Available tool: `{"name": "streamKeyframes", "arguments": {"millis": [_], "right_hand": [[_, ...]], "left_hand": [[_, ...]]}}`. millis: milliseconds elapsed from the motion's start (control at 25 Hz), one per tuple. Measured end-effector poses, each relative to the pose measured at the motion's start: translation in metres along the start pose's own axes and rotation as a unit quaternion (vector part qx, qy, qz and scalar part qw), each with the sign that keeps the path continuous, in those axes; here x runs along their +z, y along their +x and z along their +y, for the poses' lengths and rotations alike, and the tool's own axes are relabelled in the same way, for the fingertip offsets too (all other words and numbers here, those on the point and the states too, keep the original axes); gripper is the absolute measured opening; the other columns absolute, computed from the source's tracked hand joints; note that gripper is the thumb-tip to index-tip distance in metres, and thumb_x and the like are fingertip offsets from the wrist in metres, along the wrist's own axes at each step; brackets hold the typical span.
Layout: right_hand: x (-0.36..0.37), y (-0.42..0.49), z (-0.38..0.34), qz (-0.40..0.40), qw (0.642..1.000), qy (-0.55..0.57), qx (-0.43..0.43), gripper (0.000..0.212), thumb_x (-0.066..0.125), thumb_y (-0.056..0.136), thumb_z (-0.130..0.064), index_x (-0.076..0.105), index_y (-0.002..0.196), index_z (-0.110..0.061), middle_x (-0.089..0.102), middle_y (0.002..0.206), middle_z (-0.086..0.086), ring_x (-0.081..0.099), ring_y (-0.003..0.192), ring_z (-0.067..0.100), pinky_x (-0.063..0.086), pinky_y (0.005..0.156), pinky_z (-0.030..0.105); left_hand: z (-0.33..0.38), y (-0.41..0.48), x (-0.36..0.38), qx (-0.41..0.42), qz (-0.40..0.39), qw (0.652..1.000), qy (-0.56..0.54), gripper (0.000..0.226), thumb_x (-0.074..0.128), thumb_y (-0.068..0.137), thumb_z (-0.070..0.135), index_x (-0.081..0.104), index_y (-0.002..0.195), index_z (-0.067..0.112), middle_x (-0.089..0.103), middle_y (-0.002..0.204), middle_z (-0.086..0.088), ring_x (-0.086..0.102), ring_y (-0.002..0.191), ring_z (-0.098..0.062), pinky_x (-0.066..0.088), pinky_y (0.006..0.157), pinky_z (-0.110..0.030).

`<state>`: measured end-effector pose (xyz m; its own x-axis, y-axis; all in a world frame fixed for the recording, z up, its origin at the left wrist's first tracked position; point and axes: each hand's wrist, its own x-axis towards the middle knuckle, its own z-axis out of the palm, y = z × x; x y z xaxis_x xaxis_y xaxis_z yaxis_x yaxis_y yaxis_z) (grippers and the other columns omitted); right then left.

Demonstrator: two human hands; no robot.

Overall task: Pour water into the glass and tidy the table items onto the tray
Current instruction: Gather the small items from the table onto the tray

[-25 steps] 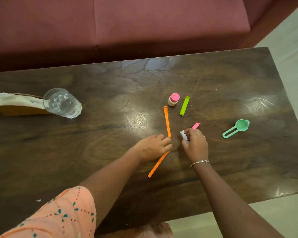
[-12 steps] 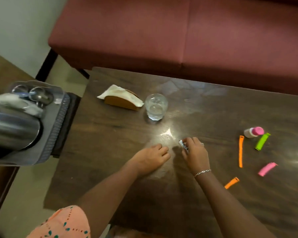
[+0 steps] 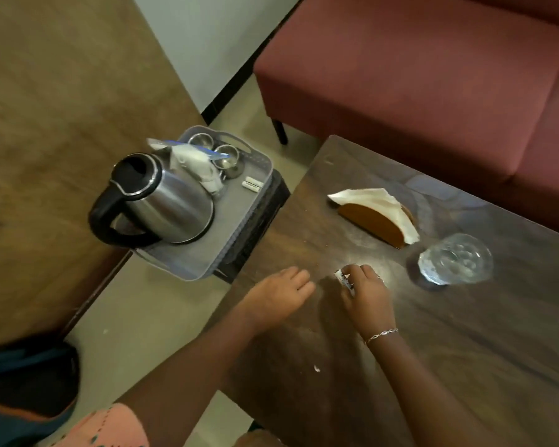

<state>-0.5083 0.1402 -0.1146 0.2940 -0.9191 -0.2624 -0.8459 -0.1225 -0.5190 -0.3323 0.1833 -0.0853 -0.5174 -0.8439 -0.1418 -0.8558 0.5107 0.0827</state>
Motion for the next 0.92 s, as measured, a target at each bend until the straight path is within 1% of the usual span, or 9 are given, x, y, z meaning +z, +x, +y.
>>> {"name": "streamKeyframes", "arguments": {"millis": [40, 160, 240, 360, 520, 600, 720, 800, 920], "right_hand": [[0.005, 0.010, -0.015, -0.005, 1.000, -0.002, -0.012, 0.025, 0.058, 0.079, -0.007, 0.059, 0.104, -0.006, 0.060, 0.104, 0.014, 0.058, 0.092, 0.033, 0.046, 0.073, 0.037], [0.017, 0.037, -0.058, -0.007, 0.999, 0.003, -0.049, 0.025, 0.059, 0.080, -0.008, 0.059, 0.105, -0.008, 0.059, 0.103, 0.012, 0.059, 0.086, 0.030, 0.046, 0.069, 0.035], [0.024, 0.055, -0.082, -0.002, 0.997, 0.010, -0.075, 0.021, 0.059, 0.079, -0.007, 0.060, 0.101, -0.007, 0.061, 0.098, 0.012, 0.058, 0.084, 0.029, 0.043, 0.067, 0.033], [0.034, 0.085, -0.113, -0.003, 0.994, 0.006, -0.107, 0.021, 0.059, 0.079, -0.006, 0.061, 0.100, -0.008, 0.064, 0.098, 0.012, 0.058, 0.088, 0.028, 0.044, 0.072, 0.033], [0.050, 0.121, -0.140, -0.003, 0.991, -0.018, -0.131, 0.024, 0.057, 0.082, -0.009, 0.060, 0.105, -0.009, 0.063, 0.100, 0.011, 0.058, 0.090, 0.029, 0.045, 0.071, 0.033], [0.057, 0.139, -0.148, -0.006, 0.989, -0.034, -0.144, 0.024, 0.056, 0.082, -0.008, 0.060, 0.105, -0.008, 0.063, 0.100, 0.012, 0.058, 0.090, 0.031, 0.046, 0.071, 0.035], [0.063, 0.167, -0.156, 0.005, 0.985, -0.057, -0.160, 0.025, 0.056, 0.081, -0.007, 0.060, 0.106, -0.008, 0.064, 0.102, 0.013, 0.059, 0.089, 0.032, 0.047, 0.070, 0.035], [0.066, 0.189, -0.158, 0.009, 0.982, -0.076, -0.174, 0.026, 0.056, 0.082, -0.006, 0.060, 0.107, -0.007, 0.064, 0.103, 0.013, 0.059, 0.091, 0.032, 0.046, 0.070, 0.034], [0.066, 0.213, -0.160, 0.009, 0.979, -0.096, -0.177, 0.025, 0.056, 0.081, -0.005, 0.059, 0.106, -0.006, 0.063, 0.102, 0.015, 0.058, 0.092, 0.033, 0.045, 0.070, 0.033]], "left_hand": [[-0.017, -0.010, -0.003, -0.031, 0.013, 0.999, -0.004, 0.015, 0.061, 0.071, 0.010, 0.066, 0.085, 0.011, 0.066, 0.085, -0.005, 0.065, 0.078, -0.019, 0.050, 0.056, -0.023], [-0.069, -0.042, -0.007, -0.140, 0.044, 0.989, -0.020, 0.030, 0.040, 0.067, 0.010, 0.068, 0.076, 0.007, 0.068, 0.077, -0.009, 0.068, 0.070, -0.021, 0.048, 0.042, -0.024], [-0.100, -0.057, -0.005, -0.188, 0.042, 0.981, -0.008, 0.019, 0.052, 0.067, 0.004, 0.068, 0.077, 0.006, 0.066, 0.076, -0.009, 0.067, 0.070, -0.023, 0.049, 0.043, -0.026], [-0.139, -0.061, 0.003, -0.200, 0.006, 0.980, 0.009, 0.012, 0.071, 0.063, 0.004, 0.065, 0.072, 0.008, 0.064, 0.072, -0.008, 0.065, 0.066, -0.024, 0.050, 0.044, -0.028], [-0.175, -0.049, 0.022, -0.185, -0.031, 0.982, 0.009, 0.027, 0.084, 0.048, 0.007, 0.064, 0.064, 0.012, 0.061, 0.064, -0.003, 0.062, 0.056, -0.018, 0.044, 0.034, -0.023], [-0.189, -0.042, 0.039, -0.182, -0.048, 0.982, 0.032, 0.023, 0.083, 0.057, 0.015, 0.065, 0.072, 0.014, 0.063, 0.072, -0.002, 0.063, 0.064, -0.014, 0.045, 0.041, -0.020], [-0.204, -0.021, 0.069, -0.202, -0.098, 0.974, -0.006, 0.023, 0.044, 0.089, 0.007, 0.052, 0.111, 0.007, 0.053, 0.113, -0.011, 0.052, 0.104, -0.025, 0.047, 0.073, -0.029], [-0.212, -0.004, 0.081, -0.196, -0.097, 0.976, -0.013, 0.028, 0.035, 0.090, 0.002, 0.045, 0.117, 0.006, 0.047, 0.120, -0.012, 0.046, 0.111, -0.027, 0.045, 0.078, -0.033], [-0.217, 0.010, 0.088, -0.191, -0.079, 0.978, -0.021, 0.030, 0.037, 0.089, 0.000, 0.045, 0.117, 0.003, 0.049, 0.119, -0.015, 0.047, 0.110, -0.030, 0.045, 0.084, -0.035]]}}
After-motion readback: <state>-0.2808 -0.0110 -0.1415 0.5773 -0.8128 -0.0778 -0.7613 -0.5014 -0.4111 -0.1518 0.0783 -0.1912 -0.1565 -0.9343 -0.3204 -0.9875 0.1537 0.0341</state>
